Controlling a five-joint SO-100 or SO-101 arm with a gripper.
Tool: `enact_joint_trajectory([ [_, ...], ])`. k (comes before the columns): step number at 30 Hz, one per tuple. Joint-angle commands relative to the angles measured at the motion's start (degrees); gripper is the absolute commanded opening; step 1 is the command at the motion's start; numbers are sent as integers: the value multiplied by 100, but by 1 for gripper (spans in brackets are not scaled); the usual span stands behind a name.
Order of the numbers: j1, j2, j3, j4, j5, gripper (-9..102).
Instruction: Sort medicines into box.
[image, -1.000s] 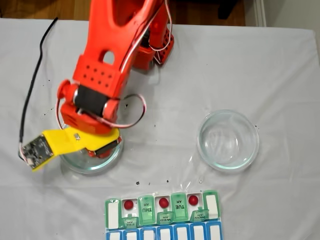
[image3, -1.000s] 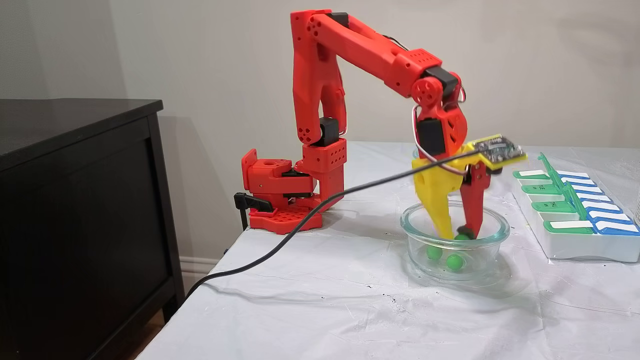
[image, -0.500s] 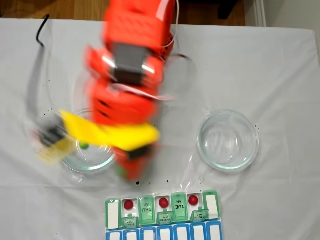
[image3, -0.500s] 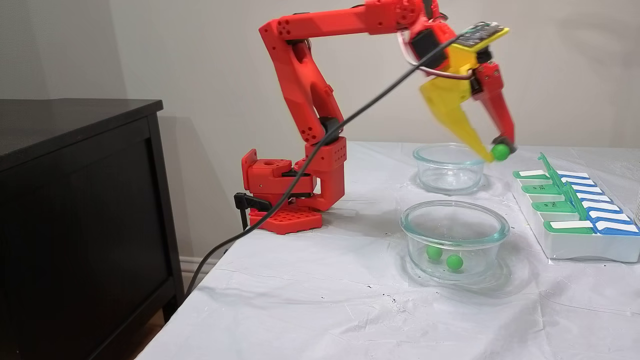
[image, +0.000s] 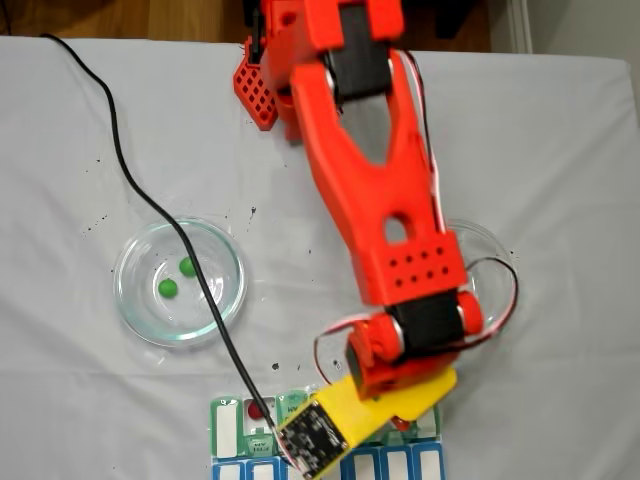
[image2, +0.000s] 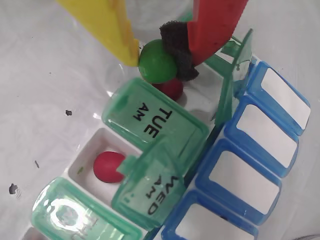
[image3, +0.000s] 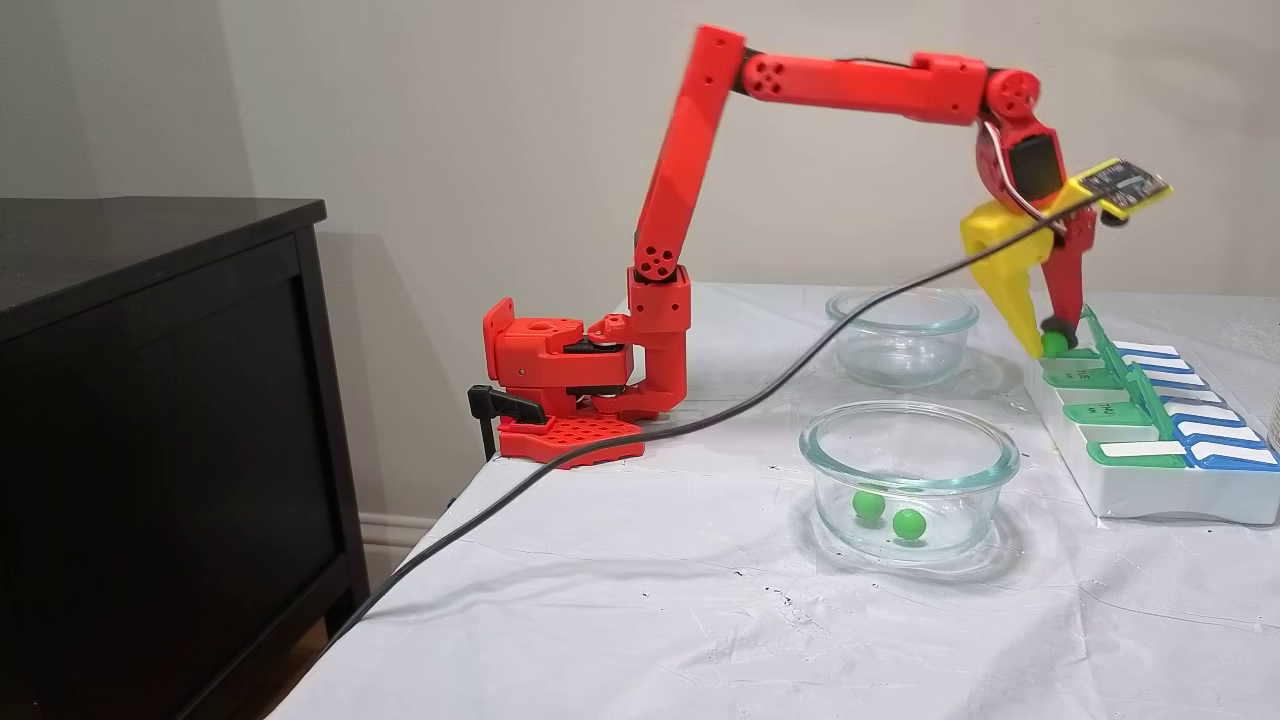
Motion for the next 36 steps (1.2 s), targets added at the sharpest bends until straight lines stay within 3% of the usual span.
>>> enact_joint_trajectory([
  [1, -229, 316, -853, 114, -35, 0],
  [18, -88, -123, -1485, 343, -9, 0],
  [21, -44, -158, -1564, 475, -18, 12],
  [24, -53, -229, -1600, 659, -88, 18],
  [30, -26, -325, -1775, 1002, -105, 24],
  [36, 88, -211, -2127, 1723, -448, 23],
])
